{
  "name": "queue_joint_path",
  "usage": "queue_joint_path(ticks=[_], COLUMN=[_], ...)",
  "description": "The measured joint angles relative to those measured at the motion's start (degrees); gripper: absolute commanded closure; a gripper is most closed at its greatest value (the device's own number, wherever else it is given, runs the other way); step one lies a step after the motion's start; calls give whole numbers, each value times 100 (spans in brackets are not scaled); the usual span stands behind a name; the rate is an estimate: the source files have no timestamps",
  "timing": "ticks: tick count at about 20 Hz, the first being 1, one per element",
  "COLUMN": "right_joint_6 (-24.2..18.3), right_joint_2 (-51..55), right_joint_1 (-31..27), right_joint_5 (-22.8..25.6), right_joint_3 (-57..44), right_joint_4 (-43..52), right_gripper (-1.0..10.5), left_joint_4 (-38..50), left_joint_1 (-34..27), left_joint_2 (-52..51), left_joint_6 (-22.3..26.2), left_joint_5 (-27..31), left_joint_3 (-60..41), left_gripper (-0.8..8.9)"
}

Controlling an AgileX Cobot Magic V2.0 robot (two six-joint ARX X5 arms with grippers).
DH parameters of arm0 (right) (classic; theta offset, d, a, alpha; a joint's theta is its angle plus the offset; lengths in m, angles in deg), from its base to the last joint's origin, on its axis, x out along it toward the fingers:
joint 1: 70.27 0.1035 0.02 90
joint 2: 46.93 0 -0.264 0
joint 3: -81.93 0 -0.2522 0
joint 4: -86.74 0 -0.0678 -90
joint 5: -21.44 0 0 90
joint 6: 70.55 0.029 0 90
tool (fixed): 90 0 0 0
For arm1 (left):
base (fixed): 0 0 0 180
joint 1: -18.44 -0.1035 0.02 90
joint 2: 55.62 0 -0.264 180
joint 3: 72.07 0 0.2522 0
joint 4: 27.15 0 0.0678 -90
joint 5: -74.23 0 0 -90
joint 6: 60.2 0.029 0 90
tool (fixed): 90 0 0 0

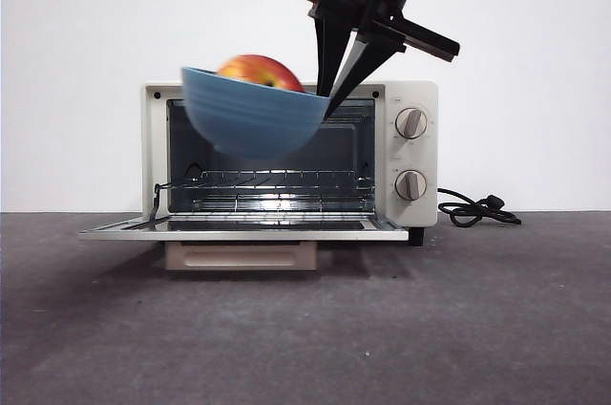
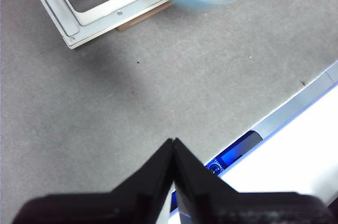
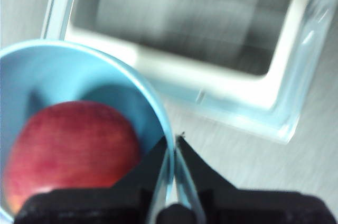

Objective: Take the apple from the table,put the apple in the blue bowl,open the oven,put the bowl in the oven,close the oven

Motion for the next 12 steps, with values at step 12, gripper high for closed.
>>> queue_joint_path(ticks=[12], right_joint_6=[850], right_joint_2=[-2498], right_joint_1=[-929], right_joint_5=[-857], right_joint_3=[3521], right_joint_4=[-1790], right_gripper=[959], left_joint_4=[149], left_joint_1=[0], left_joint_2=[-4], left_joint_6=[98], left_joint_5=[485], left_joint_3=[0], left_gripper=[818])
